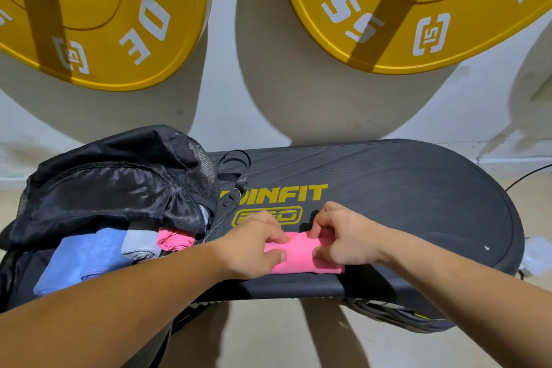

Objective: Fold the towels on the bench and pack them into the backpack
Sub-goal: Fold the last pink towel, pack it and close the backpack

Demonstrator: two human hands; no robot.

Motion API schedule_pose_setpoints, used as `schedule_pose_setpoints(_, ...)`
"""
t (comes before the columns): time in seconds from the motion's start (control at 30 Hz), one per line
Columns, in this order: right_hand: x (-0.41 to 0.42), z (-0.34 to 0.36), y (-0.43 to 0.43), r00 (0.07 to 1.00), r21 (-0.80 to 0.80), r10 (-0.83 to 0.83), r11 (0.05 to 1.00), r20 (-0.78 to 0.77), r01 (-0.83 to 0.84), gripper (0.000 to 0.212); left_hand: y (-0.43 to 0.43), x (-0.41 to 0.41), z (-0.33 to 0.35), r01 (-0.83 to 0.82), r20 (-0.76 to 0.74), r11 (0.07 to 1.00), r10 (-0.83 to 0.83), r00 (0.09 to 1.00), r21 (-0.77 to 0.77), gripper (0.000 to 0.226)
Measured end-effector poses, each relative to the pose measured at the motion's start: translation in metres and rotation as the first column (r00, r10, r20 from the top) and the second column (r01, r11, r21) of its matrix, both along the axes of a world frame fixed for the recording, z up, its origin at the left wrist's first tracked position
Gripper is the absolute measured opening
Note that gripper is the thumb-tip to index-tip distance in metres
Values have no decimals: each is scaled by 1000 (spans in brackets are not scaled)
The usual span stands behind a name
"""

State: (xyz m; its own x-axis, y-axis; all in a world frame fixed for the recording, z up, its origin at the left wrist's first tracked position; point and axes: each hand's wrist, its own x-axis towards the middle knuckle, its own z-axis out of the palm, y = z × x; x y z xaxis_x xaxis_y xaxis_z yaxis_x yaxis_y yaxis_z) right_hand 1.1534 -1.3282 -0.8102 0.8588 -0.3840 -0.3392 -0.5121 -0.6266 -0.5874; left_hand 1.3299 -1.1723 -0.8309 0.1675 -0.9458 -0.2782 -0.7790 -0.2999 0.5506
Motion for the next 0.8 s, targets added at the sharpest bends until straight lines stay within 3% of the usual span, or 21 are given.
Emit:
schedule_pose_setpoints(0.17, 0, 8, 3, 998, 8, 29, 1000, -54, -28, 20, 10, -9, 4, -9, -39, 998, 7, 999, -60, 35)
schedule_pose_setpoints(0.27, 0, 7, 6, 996, -63, 76, 995, -37, -78, 23, 12, -13, 9, 15, 19, 990, -13, 1000, -142, 32)
schedule_pose_setpoints(0.37, -3, 5, 7, 997, -56, 75, 996, -4, -75, 32, 9, -18, 16, 86, 131, 982, -64, 989, -167, 48)
schedule_pose_setpoints(0.5, -8, -2, 3, 992, 11, 33, 999, 125, -34, 40, 8, -22, 10, 304, 357, 952, -272, 894, -34, 68)
schedule_pose_setpoints(0.57, -9, -5, 1, 994, 6, 2, 1000, 109, -2, 38, 6, -27, 6, 320, 427, 944, -321, 846, 76, 71)
schedule_pose_setpoints(0.73, 4, 2, 3, 990, -101, 104, 988, -96, -114, 19, 3, -24, 14, 269, 391, 963, -246, 887, -4, 59)
schedule_pose_setpoints(0.8, 15, 10, 5, 983, -77, 116, 989, -142, -127, 22, 7, -13, 32, 275, 355, 960, -240, 903, -50, 37)
